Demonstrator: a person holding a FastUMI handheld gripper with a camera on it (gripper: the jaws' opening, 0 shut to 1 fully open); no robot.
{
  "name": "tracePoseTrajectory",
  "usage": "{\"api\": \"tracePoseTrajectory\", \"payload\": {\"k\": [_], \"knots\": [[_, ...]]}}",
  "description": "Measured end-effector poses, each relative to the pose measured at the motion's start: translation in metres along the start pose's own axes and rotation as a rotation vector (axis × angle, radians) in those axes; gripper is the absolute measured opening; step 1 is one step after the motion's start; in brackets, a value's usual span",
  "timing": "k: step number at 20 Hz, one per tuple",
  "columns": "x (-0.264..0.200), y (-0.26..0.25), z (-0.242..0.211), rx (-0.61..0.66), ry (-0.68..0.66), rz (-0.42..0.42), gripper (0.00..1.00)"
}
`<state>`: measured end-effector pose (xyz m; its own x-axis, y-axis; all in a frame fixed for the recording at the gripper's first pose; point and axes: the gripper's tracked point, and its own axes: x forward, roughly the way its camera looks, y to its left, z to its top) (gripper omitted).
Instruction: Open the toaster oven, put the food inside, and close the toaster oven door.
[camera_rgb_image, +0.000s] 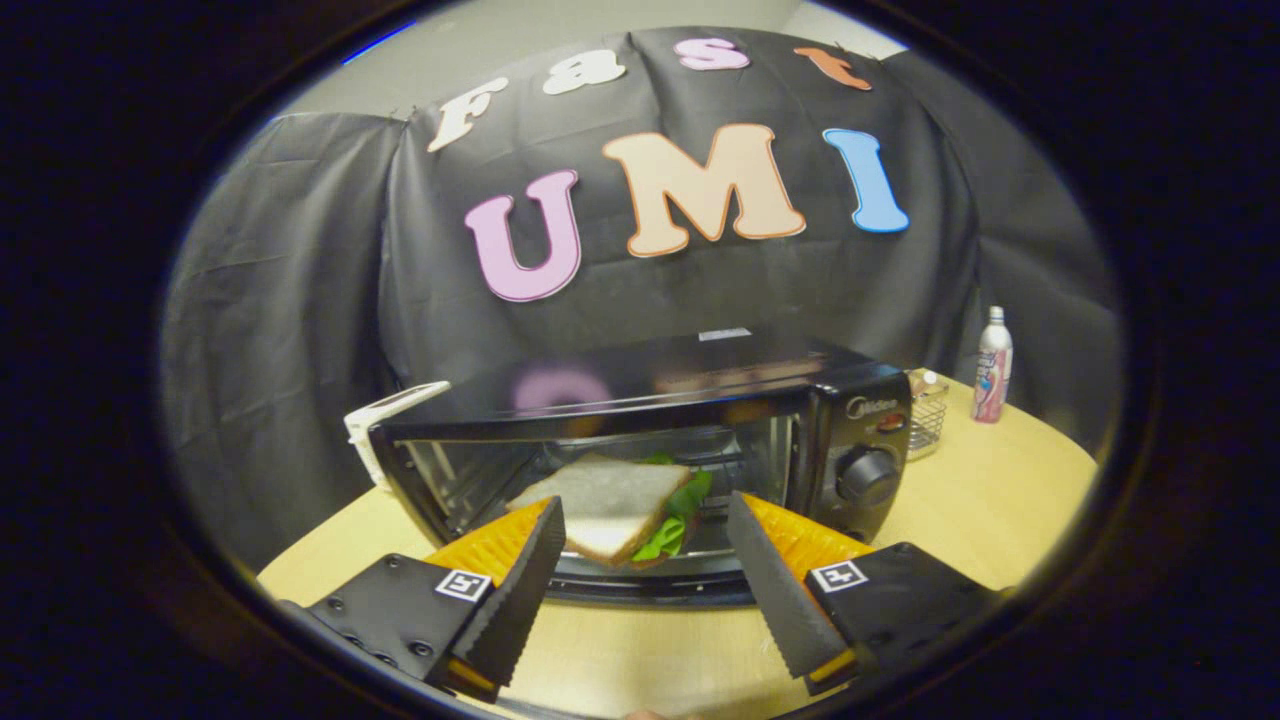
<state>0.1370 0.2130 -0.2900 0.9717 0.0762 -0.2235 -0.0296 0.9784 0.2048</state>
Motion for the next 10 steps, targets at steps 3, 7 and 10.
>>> {"api": "tracePoseTrajectory", "payload": {"k": [3,7,10], "knots": [[-0.036,-0.001,0.001,0.008,-0.019,0.026,1.00],[-0.079,0.003,-0.010,0.011,-0.016,0.071,1.00],[-0.102,0.000,-0.032,-0.007,0.029,0.090,1.00]]}}
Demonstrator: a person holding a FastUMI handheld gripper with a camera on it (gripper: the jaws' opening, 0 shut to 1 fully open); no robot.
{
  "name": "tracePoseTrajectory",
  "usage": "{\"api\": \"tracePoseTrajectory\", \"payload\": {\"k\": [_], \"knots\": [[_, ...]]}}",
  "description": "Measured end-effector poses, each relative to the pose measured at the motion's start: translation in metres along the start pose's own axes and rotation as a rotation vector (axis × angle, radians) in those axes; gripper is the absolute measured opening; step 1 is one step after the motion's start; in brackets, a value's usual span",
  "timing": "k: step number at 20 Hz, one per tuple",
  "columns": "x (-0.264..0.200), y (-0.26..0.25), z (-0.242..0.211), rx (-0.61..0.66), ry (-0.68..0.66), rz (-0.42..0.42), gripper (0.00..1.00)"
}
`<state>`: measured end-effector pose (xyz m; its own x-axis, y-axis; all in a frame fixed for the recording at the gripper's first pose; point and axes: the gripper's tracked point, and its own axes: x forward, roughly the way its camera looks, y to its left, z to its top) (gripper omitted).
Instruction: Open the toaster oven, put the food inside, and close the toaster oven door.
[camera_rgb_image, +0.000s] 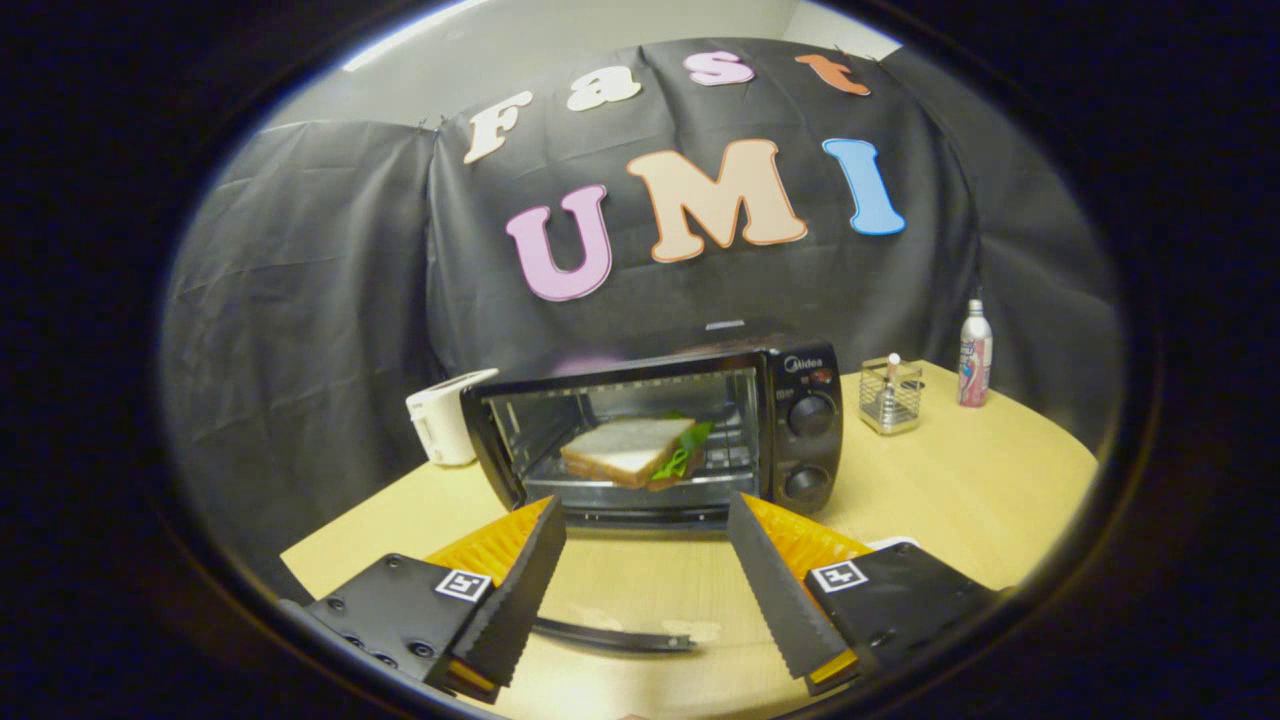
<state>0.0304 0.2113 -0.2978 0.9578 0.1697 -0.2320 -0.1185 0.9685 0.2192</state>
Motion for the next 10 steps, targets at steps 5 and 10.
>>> {"api": "tracePoseTrajectory", "payload": {"k": [5,10], "knots": [[-0.030,-0.002,-0.042,-0.019,0.078,-0.008,1.00],[-0.043,-0.006,-0.088,-0.006,0.201,-0.011,1.00]]}}
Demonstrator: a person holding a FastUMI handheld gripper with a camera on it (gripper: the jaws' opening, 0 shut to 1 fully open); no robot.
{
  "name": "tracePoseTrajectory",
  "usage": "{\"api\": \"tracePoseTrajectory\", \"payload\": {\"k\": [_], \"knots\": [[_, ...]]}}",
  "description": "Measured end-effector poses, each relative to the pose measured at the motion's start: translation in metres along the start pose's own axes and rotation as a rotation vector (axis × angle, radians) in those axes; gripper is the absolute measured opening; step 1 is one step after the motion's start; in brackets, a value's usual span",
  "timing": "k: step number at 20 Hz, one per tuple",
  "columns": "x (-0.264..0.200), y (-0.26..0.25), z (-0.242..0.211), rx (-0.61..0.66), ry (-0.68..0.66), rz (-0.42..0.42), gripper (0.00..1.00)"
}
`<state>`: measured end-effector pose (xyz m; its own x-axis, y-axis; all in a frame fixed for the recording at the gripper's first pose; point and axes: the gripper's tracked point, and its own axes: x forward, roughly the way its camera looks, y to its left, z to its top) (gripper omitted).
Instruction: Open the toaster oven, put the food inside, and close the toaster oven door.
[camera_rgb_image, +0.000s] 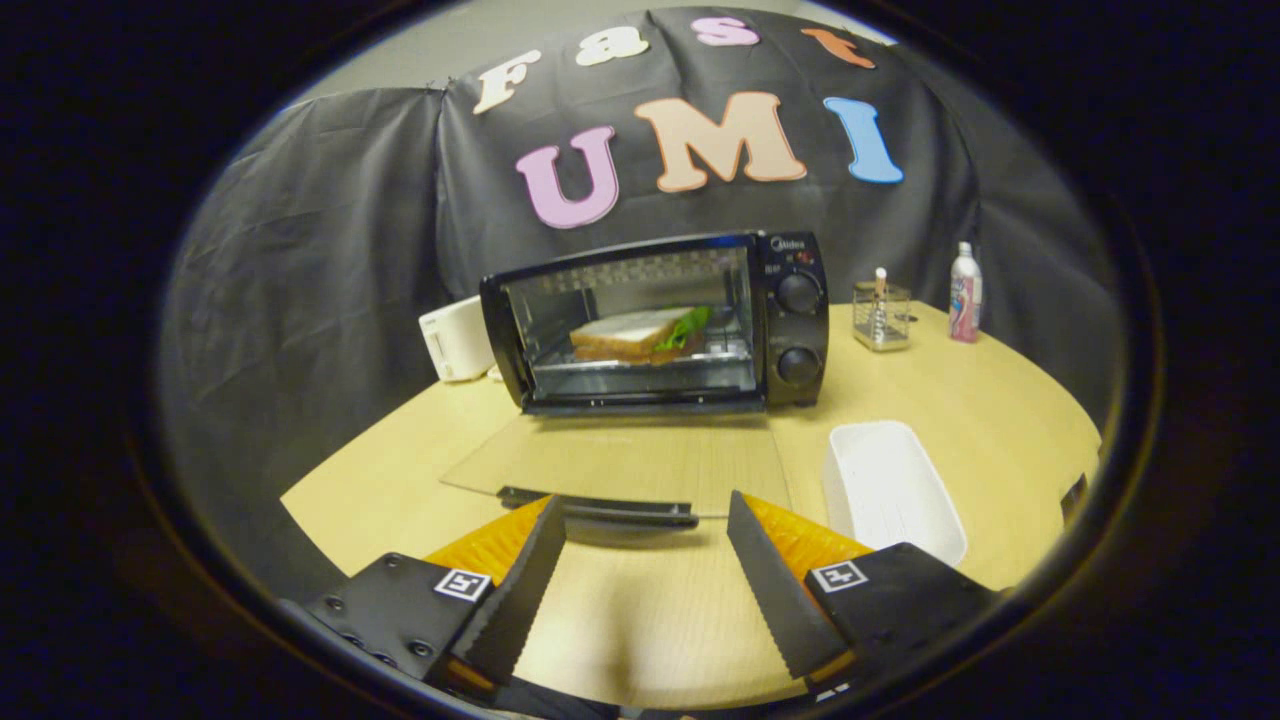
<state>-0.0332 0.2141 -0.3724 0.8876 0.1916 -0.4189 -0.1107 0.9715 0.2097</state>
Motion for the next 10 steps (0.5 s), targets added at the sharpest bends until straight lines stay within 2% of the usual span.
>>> {"api": "tracePoseTrajectory", "payload": {"k": [6,10], "knots": [[0.020,-0.010,-0.026,0.020,0.079,-0.031,1.00],[0.027,-0.015,-0.025,0.054,0.086,-0.049,1.00]]}}
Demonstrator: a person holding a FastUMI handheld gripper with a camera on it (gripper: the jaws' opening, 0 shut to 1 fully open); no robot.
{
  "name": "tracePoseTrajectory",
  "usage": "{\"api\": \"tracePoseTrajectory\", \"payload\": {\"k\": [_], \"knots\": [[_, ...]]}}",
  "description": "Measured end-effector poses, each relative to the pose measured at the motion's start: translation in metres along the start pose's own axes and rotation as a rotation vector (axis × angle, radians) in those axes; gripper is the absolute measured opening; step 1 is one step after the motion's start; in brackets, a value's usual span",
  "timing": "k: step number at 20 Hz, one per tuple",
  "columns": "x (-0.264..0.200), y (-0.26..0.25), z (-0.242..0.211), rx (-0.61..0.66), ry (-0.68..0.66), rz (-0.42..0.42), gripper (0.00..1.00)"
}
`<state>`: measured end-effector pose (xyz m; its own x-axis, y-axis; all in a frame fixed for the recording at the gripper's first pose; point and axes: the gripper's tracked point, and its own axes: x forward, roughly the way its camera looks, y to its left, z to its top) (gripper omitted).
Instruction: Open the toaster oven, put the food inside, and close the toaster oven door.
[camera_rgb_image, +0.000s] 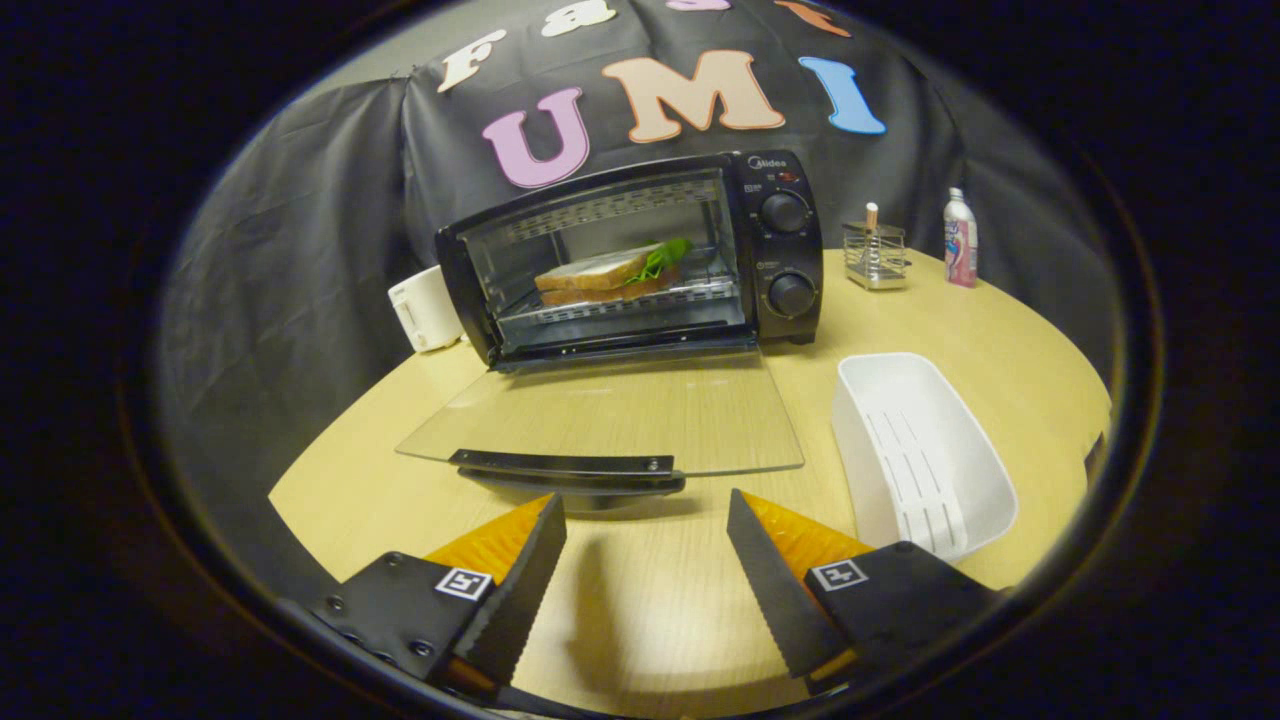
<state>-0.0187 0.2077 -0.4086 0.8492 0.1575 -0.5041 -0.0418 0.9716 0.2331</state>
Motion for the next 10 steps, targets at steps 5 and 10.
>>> {"api": "tracePoseTrajectory", "payload": {"k": [5,10], "knots": [[0.003,-0.002,0.016,0.034,-0.025,0.004,1.00],[-0.004,0.003,0.037,0.046,-0.087,0.022,1.00]]}}
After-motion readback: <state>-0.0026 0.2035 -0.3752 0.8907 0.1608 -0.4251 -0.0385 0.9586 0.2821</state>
